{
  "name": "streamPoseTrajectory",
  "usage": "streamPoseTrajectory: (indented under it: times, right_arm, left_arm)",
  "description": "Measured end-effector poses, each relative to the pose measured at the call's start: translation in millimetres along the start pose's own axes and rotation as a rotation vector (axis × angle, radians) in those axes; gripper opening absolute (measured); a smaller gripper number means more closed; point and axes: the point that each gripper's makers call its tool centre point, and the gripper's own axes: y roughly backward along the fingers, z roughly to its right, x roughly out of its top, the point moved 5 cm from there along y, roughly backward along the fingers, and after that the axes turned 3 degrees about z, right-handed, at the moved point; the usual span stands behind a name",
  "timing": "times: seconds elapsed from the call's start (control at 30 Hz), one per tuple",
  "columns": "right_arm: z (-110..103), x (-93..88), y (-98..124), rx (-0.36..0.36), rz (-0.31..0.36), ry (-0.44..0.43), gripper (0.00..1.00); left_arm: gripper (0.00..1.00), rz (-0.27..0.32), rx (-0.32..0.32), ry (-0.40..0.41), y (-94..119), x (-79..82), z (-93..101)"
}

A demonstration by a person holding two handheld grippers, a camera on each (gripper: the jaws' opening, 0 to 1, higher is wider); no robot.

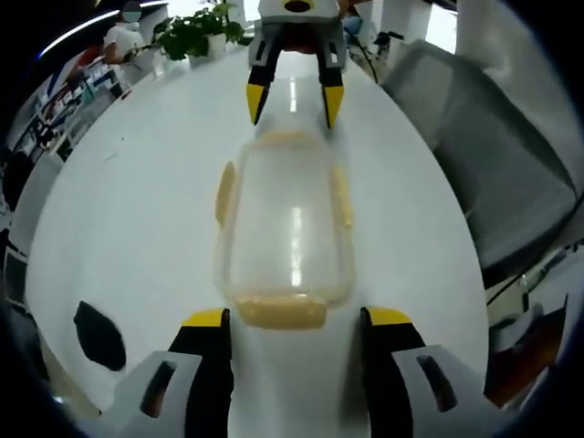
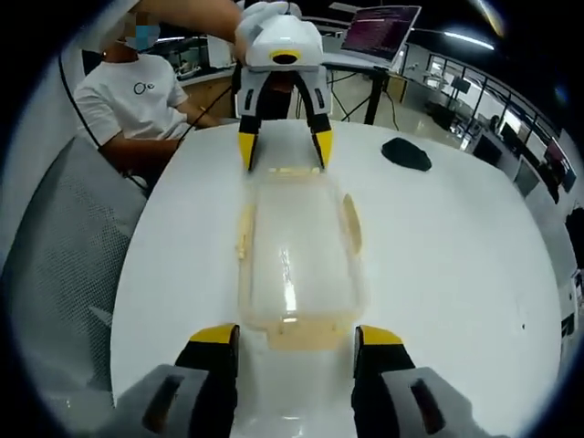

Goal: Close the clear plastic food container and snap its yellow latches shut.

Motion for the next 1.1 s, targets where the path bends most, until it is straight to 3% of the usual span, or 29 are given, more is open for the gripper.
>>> streamPoseTrajectory:
  times: [0.47, 0.63, 1.1]
  right_arm:
    - [5.2, -3.9, -11.6, 0.011, -0.059, 0.054, 0.42]
    - [6.8, -6.4, -14.4, 0.017, -0.075, 0.05, 0.4]
    - [10.2, -7.9, -18.6, 0.047, -0.101, 0.063, 0.38]
  left_arm:
    - [0.45, -0.032, -0.007, -0.032, -9.4, -1.7, -3.1]
    - [0.39, -0.022, -0.002, -0.006, -8.4, -0.9, -6.0]
    - [0.39, -0.037, 0.006, -0.024, -9.4, 1.2, -4.7]
